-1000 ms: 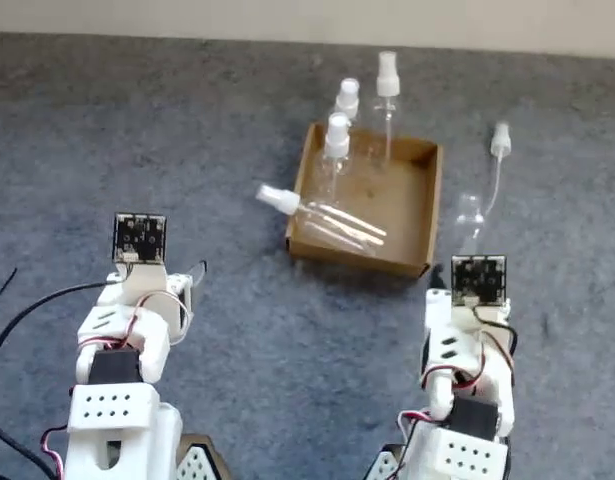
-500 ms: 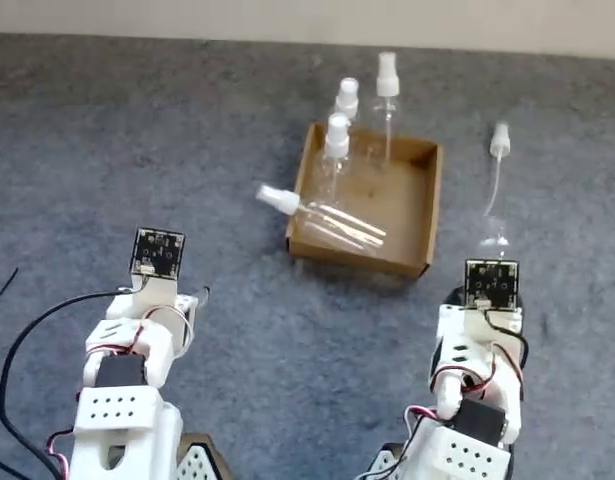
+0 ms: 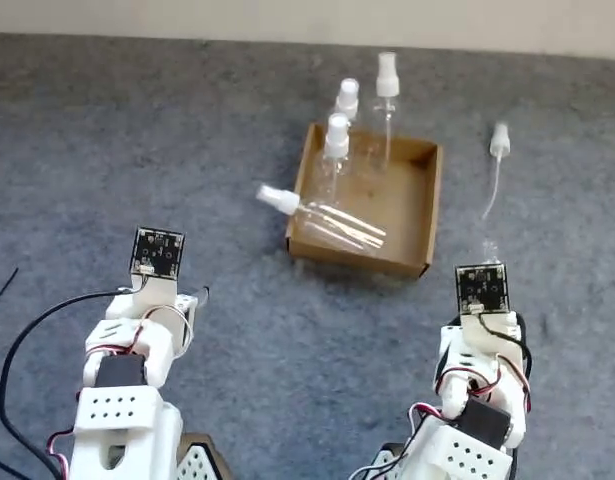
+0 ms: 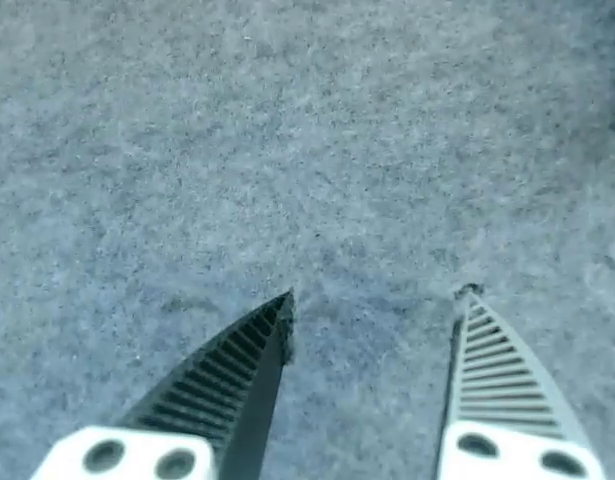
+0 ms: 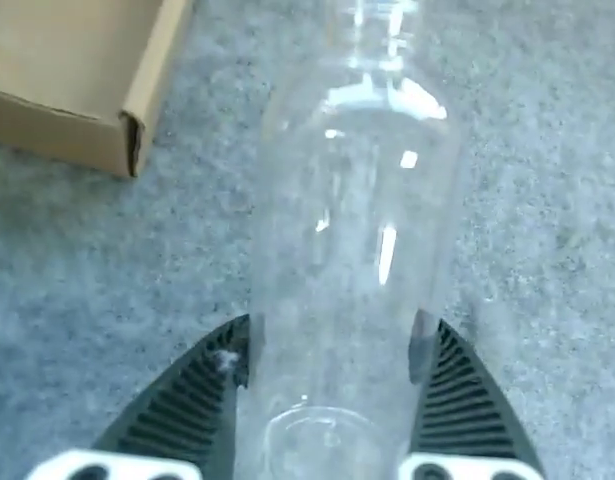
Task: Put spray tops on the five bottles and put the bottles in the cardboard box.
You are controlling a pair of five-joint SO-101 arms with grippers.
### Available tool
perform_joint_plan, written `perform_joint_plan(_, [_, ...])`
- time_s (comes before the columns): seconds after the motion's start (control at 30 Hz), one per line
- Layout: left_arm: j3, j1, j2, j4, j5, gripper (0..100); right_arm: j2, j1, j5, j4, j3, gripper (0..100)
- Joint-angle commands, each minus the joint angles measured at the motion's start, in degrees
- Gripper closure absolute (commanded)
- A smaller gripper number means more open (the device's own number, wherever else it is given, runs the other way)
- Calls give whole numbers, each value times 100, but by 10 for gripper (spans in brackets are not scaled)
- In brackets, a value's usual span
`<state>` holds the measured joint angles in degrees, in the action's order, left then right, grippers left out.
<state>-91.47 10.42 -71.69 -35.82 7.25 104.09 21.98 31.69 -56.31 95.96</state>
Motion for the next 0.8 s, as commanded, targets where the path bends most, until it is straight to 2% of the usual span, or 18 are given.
perform_joint_plan(0.0, [57,57,-13,149,53,772,75,110,53,13,954,852])
perform_joint_plan(0.17, [48,57,-13,149,53,772,57,435,35,251,954,853])
perform_joint_plan(0.33, [22,57,-13,149,53,772,75,391,220,-92,954,849])
perform_joint_plan(0.4, [22,57,-13,149,53,772,75,31,431,-101,954,849])
perform_joint_plan(0.5, [22,57,-13,149,53,772,31,-796,255,-198,787,849])
perform_joint_plan(0.6, [13,66,-13,141,53,772,22,-1437,97,-963,505,849])
perform_joint_plan(0.67, [13,66,-13,141,53,772,48,-1596,79,-1279,268,849])
perform_joint_plan(0.77, [13,66,-13,141,53,772,22,-1367,105,-1218,92,849])
